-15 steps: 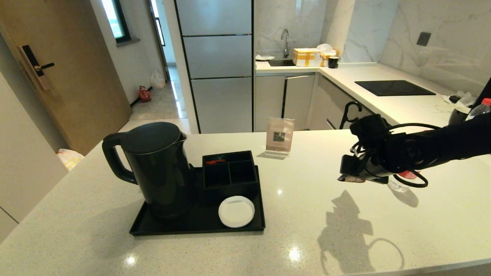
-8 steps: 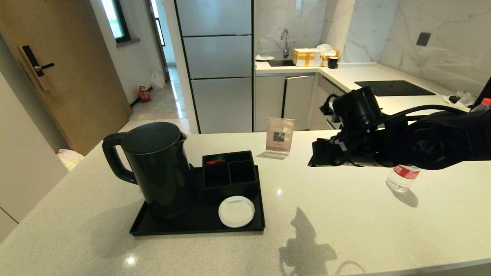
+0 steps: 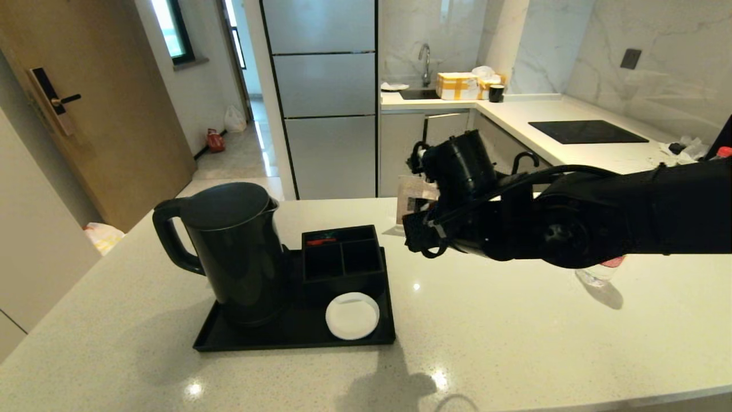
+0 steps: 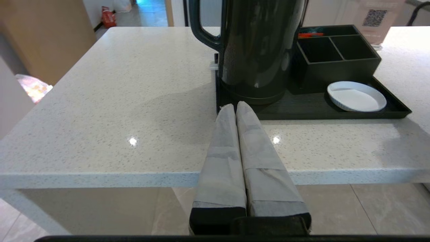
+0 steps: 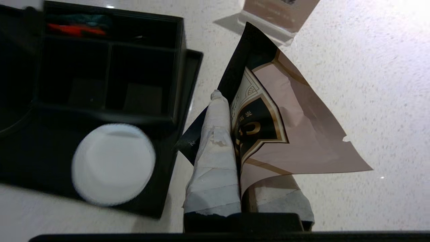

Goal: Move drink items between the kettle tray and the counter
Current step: Return the tea bag to its original position

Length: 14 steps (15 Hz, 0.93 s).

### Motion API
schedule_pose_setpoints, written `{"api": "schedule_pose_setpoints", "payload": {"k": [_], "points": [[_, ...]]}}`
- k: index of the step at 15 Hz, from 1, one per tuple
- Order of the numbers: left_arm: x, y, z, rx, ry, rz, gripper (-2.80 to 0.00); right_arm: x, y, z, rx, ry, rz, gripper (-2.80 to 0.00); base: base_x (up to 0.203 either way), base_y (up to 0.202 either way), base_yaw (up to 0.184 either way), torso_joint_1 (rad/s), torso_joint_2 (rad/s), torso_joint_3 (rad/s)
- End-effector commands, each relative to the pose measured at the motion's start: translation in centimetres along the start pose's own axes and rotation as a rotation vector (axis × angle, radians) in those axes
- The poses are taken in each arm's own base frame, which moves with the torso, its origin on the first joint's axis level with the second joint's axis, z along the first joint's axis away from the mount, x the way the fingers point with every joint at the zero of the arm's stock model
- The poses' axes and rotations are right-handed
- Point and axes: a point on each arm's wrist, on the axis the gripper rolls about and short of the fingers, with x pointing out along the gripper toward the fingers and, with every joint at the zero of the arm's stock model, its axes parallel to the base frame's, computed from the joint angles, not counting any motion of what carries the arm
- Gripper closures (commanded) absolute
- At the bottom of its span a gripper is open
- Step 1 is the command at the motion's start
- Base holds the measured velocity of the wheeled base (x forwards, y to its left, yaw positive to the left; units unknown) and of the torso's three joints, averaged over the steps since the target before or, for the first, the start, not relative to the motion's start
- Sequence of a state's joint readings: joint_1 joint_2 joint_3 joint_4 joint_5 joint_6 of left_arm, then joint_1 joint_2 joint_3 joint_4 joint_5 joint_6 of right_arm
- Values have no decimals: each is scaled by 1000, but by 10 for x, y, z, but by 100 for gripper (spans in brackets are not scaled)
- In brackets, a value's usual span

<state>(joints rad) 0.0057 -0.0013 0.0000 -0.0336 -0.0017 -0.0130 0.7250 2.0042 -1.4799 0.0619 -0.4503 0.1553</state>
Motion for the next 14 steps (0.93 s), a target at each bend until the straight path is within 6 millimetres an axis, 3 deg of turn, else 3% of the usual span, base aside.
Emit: {"api": "schedule_pose_setpoints", "payload": {"k": [1, 5, 8, 11, 14], "points": [[0, 0, 0, 0, 1, -1, 0, 31, 34, -18, -71, 25, -8, 0, 0, 0, 0, 0, 0, 0], [0, 0, 0, -1, 1, 1, 0, 81, 90, -35, -188, -70, -95, 0, 0, 0, 0, 0, 0, 0], [0, 0, 0, -1, 1, 1, 0, 114, 121, -44, -273, -133, -128, 0, 0, 0, 0, 0, 0, 0], [0, 0, 0, -1, 1, -1, 0, 133, 131, -60, -312, -163, -192, 0, 0, 0, 0, 0, 0, 0], [0, 0, 0, -1, 1, -1, 0, 139, 127, -61, -278, -185, -284, 0, 0, 0, 0, 0, 0, 0]]}}
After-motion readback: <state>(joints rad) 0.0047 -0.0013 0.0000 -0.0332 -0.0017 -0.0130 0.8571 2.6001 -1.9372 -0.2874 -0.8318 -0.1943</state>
